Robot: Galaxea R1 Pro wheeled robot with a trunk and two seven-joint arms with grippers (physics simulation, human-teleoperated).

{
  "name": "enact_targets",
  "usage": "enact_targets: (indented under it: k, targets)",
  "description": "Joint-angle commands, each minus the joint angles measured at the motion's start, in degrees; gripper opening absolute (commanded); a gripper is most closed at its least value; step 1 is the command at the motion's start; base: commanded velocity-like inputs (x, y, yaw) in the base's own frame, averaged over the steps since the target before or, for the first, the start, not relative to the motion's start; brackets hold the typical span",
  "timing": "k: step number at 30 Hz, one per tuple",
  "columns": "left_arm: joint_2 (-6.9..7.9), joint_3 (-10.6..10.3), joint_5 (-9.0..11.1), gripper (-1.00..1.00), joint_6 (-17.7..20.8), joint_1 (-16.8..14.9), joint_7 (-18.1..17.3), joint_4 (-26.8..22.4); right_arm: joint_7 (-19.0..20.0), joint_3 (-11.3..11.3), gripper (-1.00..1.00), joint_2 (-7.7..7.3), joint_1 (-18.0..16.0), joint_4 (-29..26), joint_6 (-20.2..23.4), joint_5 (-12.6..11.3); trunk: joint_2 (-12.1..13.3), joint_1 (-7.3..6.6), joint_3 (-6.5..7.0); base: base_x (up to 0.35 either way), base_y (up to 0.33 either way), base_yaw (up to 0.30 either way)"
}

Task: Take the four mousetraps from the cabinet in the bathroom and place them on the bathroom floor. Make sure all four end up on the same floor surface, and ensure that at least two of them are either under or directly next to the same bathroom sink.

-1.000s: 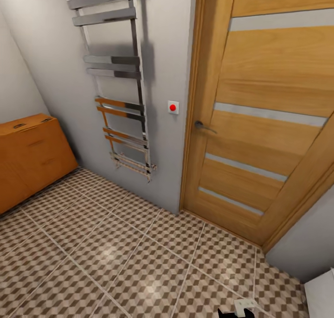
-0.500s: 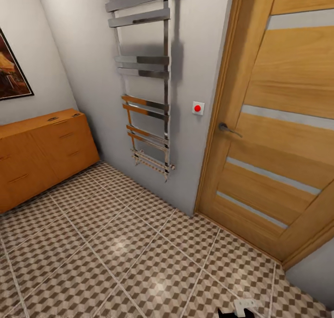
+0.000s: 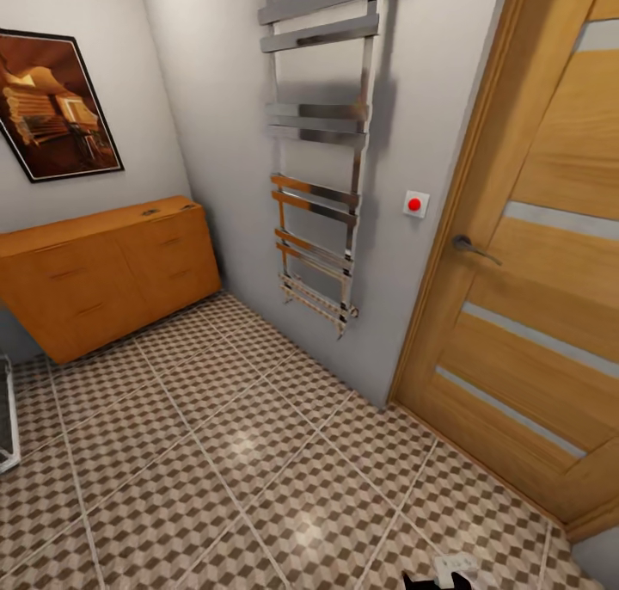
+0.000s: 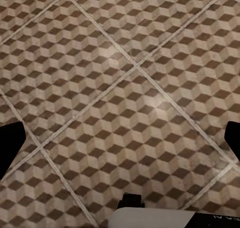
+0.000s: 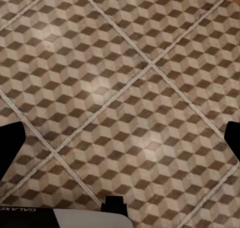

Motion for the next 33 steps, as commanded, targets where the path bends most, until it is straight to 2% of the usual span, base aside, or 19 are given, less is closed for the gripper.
enact_targets:
  k: [1, 33]
  targets:
    - [-0.04, -0.5, 0.44, 1.0, -0.34, -0.12, 0.13, 0.26, 0.06, 0.5, 1.0, 0.0, -0.03, 0.03, -0.19, -0.59, -0.1, 0.03, -0.1, 0.0, 0.0, 0.286]
    - [-0.09, -0.5, 0.44, 1.0, -0.34, -0.11, 0.13, 0.26, 0.06, 0.5, 1.0, 0.08, -0.03, 0.12, -0.19, -0.59, -0.1, 0.03, -0.1, 0.0, 0.0, 0.286]
